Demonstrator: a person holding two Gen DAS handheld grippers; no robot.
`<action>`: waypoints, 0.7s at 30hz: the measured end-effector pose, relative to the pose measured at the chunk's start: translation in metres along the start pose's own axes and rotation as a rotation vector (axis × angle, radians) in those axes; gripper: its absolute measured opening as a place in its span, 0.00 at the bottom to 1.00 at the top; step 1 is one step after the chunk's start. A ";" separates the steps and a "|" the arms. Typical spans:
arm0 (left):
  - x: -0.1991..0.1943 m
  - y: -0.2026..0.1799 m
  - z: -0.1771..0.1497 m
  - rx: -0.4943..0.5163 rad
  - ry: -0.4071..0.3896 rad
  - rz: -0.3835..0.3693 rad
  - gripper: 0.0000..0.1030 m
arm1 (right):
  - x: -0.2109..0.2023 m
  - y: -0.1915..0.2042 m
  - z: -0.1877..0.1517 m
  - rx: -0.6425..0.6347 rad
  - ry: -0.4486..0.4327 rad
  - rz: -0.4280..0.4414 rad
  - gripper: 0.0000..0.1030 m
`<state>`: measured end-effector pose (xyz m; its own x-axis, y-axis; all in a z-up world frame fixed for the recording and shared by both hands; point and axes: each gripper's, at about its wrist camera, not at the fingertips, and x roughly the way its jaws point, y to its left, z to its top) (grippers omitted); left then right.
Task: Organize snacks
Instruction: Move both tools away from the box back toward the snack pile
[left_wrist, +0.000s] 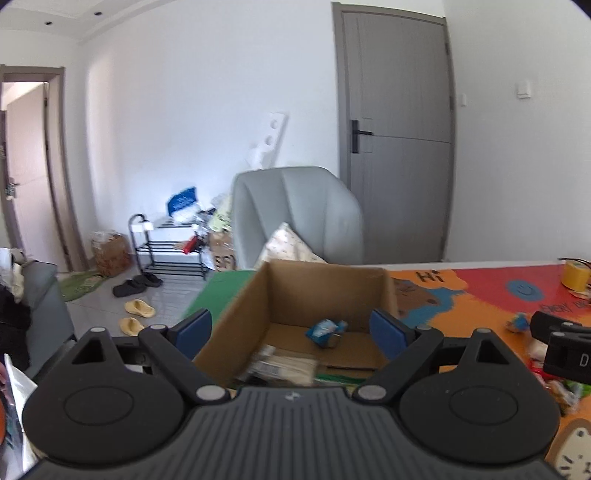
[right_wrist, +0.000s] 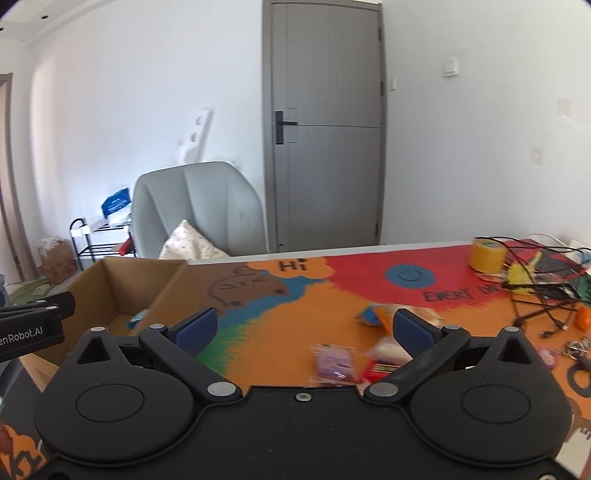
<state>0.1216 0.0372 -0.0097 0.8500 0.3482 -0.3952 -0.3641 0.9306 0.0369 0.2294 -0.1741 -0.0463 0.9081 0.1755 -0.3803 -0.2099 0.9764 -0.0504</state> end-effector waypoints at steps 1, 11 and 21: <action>0.000 -0.006 -0.002 0.007 0.012 -0.018 0.89 | -0.001 -0.007 -0.002 0.007 0.003 -0.011 1.00; -0.010 -0.072 -0.018 0.122 0.034 -0.110 0.89 | -0.011 -0.064 -0.023 0.058 0.029 -0.133 1.00; -0.009 -0.119 -0.030 0.191 0.053 -0.163 0.89 | -0.016 -0.111 -0.041 0.105 0.053 -0.212 1.00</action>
<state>0.1456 -0.0800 -0.0375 0.8687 0.1904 -0.4572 -0.1412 0.9800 0.1399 0.2232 -0.2904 -0.0724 0.9068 -0.0391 -0.4197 0.0251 0.9989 -0.0389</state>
